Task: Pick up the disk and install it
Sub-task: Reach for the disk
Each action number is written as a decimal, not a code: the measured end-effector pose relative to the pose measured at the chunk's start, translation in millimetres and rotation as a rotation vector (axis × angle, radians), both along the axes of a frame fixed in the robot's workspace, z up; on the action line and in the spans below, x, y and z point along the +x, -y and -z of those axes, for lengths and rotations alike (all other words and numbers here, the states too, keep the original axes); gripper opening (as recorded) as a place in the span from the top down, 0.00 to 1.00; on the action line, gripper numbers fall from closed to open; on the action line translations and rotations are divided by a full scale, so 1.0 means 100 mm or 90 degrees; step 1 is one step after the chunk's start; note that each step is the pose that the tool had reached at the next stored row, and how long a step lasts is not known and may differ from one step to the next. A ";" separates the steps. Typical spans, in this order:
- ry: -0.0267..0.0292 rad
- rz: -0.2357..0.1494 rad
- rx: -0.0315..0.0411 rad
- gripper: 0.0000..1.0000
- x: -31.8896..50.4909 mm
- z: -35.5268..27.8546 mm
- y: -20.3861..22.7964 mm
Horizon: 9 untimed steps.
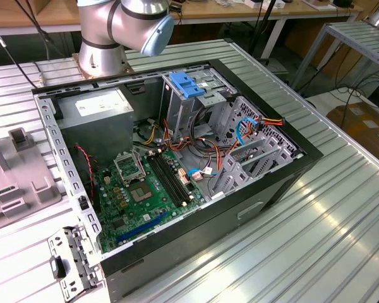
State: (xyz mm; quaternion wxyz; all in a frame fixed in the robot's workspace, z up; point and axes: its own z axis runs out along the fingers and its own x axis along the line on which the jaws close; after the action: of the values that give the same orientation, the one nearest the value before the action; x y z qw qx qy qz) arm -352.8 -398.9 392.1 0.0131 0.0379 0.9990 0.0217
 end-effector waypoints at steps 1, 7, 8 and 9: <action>0.0000 0.000 0.0000 0.89 -0.015 0.000 0.000; -0.0001 0.000 0.0000 0.89 -0.086 0.001 0.000; 0.0000 0.000 0.0000 0.89 -0.106 0.003 -0.001; 0.0000 0.000 0.0000 0.89 -0.124 0.006 -0.003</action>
State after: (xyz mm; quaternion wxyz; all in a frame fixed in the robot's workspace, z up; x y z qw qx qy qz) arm -365.2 -398.6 391.6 0.0131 0.0379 0.9990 0.0217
